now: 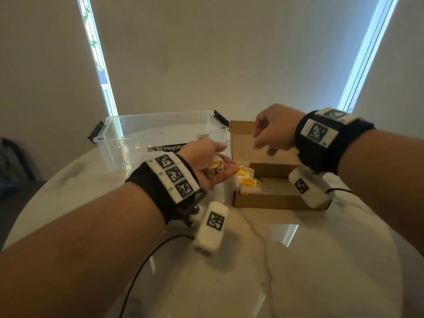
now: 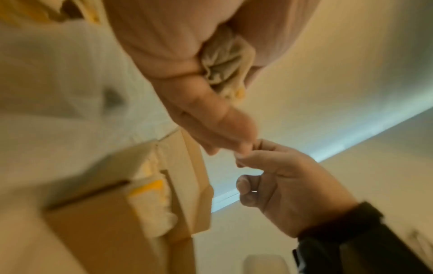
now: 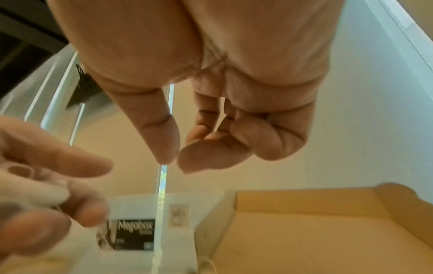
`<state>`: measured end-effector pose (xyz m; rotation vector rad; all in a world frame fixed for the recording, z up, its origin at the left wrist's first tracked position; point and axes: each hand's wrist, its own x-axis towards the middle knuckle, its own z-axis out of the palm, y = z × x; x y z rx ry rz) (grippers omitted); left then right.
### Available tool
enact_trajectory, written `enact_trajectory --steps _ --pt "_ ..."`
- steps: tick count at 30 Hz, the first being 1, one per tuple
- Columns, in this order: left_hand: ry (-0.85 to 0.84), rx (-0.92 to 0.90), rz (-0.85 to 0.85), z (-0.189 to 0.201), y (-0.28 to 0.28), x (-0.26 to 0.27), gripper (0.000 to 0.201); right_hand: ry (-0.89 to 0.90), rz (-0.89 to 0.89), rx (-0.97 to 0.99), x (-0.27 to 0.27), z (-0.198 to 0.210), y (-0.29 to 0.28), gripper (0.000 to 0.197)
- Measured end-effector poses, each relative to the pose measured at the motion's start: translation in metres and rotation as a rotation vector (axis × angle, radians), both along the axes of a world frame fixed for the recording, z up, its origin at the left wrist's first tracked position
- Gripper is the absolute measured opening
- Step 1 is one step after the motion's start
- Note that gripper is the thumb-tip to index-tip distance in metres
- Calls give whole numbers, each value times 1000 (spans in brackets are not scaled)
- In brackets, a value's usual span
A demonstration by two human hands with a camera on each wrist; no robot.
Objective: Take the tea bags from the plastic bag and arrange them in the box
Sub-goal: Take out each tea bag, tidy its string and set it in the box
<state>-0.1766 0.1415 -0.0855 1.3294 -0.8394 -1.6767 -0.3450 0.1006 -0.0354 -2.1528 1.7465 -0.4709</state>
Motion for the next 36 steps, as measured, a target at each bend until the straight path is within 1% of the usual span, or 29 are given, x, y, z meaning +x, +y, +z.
enact_trajectory --steps 2,5,7,9,11,12,14,16,18,20,21,23,27,28,30,32,34,36 --pt "259 42 29 5 0 4 45 -26 35 -45 3 14 6 16" --pt "523 22 52 7 0 7 63 -41 155 -37 13 24 21 16" --pt "636 -1 33 7 0 8 72 -35 244 -17 21 25 33 15" --pt "686 -9 11 9 2 9 76 5 296 -23 29 22 40 22" --pt "661 -8 5 12 6 8 78 85 307 -58 36 18 43 34" --pt "645 -10 -6 13 8 8 77 132 313 -81 39 15 43 36" --pt "624 -23 -35 14 9 7 73 202 327 -113 41 11 42 28" --pt "612 -31 -66 12 11 7 69 219 321 -116 39 10 39 19" --pt "599 -36 -84 10 15 7 60 180 283 -102 34 11 35 12" --pt "576 -53 -85 8 17 9 45 85 244 -45 29 10 33 2" --pt "560 -67 -76 8 16 10 40 35 229 -4 27 10 31 5" --pt "527 -90 -49 6 13 12 44 -37 208 50 23 10 30 6" --pt "429 -120 -53 2 7 12 60 -97 199 54 18 9 29 4" --pt "398 -125 -45 1 6 12 61 -118 194 63 18 9 29 3" --pt "344 -150 -32 -1 5 10 50 -167 188 104 20 9 30 5" --pt "275 -190 -14 -4 5 7 39 -151 200 110 23 7 31 15" --pt "244 -203 -1 -5 6 5 36 -103 195 73 26 4 29 17" --pt "273 -169 -2 -5 7 4 36 -126 146 32 26 4 25 13"
